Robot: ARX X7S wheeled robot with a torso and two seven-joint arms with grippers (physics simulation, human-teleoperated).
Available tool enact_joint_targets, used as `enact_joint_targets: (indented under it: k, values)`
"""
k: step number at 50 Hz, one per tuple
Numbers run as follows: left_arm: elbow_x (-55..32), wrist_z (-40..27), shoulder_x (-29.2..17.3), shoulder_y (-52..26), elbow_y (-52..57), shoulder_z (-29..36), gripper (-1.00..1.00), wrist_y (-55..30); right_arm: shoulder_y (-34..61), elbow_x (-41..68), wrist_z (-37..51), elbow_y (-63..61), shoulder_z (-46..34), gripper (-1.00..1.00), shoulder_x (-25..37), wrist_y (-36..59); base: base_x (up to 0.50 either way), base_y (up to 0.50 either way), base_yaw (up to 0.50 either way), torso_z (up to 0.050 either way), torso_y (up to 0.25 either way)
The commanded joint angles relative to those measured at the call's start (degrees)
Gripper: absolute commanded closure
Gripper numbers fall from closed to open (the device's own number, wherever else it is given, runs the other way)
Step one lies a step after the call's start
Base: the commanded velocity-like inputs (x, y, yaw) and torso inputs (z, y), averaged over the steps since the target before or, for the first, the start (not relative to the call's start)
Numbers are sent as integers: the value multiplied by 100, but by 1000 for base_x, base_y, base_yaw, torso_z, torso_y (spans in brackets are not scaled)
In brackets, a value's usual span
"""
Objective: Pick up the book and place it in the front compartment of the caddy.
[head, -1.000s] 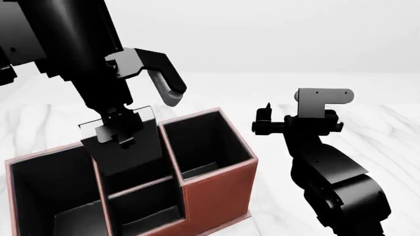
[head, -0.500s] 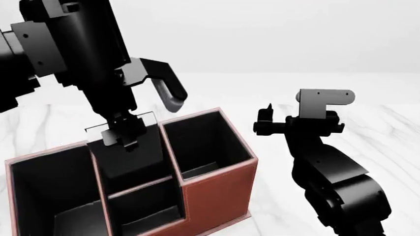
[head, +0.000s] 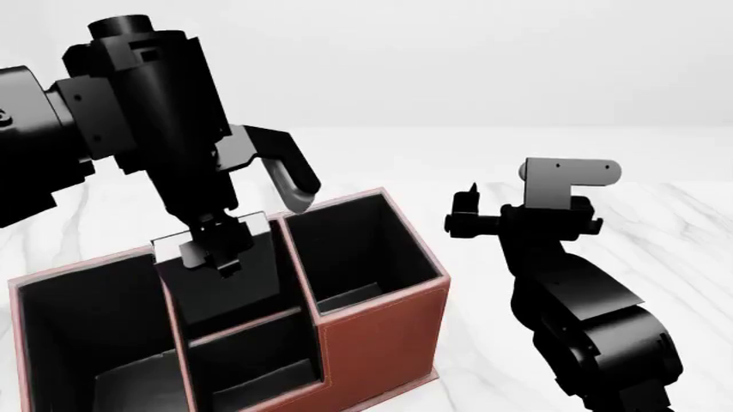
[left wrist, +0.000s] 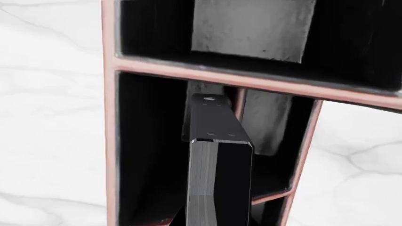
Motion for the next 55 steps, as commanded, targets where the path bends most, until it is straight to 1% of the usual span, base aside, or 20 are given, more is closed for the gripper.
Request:
enact_joint_targets:
  k: [1, 10, 22, 37, 55]
  values:
    - [53, -194, -46, 149, -86, -33, 100, 45, -10, 6, -2, 54, -13, -100, 8, -49, 0, -3, 0, 0, 0]
    - [55, -350, -102, 267, -51, -66, 100, 54, -17, 29, 23, 14, -17, -100, 21, -29, 0, -1, 0, 0, 1]
    - [252, -209, -27, 509, -455, 44, 100, 449, 2, 48, 37, 26, -19, -100, 38, -28, 0, -1, 0, 0, 2]
    - [547, 98, 99, 792, -1204, 177, 100, 1070, 19, 23, 4, 200, -46, -100, 44, -138, 0, -1, 0, 0, 1]
    - [916, 460, 459, 1375, -2355, 323, 100, 1913, 9, 37, 2, 321, -26, -100, 63, -213, 0, 0, 0, 0, 1]
